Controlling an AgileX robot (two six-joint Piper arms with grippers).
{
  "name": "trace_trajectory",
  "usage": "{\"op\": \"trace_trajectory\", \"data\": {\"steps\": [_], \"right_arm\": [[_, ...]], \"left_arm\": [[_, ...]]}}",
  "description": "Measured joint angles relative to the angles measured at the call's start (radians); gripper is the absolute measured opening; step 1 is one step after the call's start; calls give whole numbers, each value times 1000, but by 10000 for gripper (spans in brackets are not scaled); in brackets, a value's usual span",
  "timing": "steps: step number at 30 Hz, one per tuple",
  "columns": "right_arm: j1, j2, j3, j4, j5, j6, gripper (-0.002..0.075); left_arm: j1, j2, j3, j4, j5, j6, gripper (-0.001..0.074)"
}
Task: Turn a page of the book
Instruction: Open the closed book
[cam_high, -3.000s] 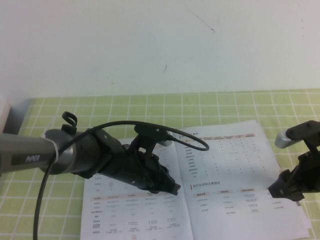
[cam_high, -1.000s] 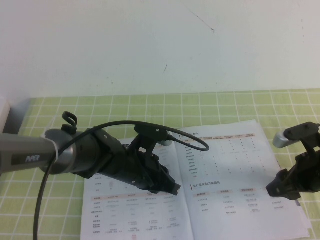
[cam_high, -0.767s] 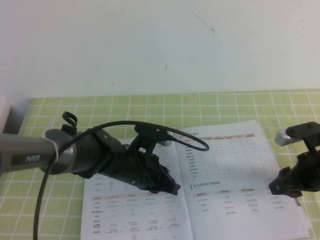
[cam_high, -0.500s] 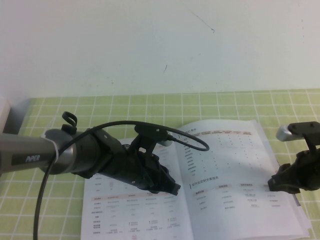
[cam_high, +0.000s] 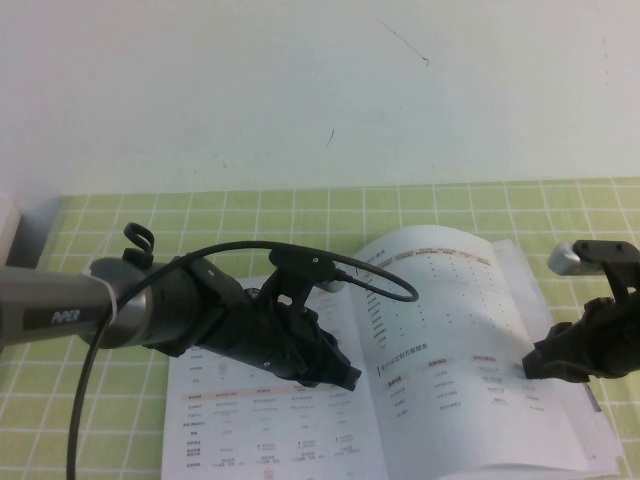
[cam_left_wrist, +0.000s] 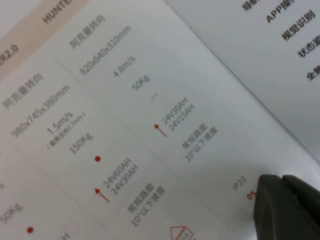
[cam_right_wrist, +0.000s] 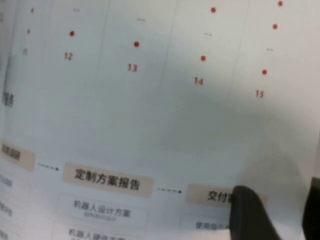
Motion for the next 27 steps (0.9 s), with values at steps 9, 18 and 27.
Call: {"op": "trace_trajectory", "data": {"steps": [9,18,27], "right_arm": [[0,0,-51,28,62,-27,231],[0,0,-51,265,167,-210,229],[0,0,-51,466,317,-378,228]], "left_arm": [[0,0,0,0,0,0,-4],[0,0,0,0,0,2,-4],[0,0,0,0,0,2,-4]]}}
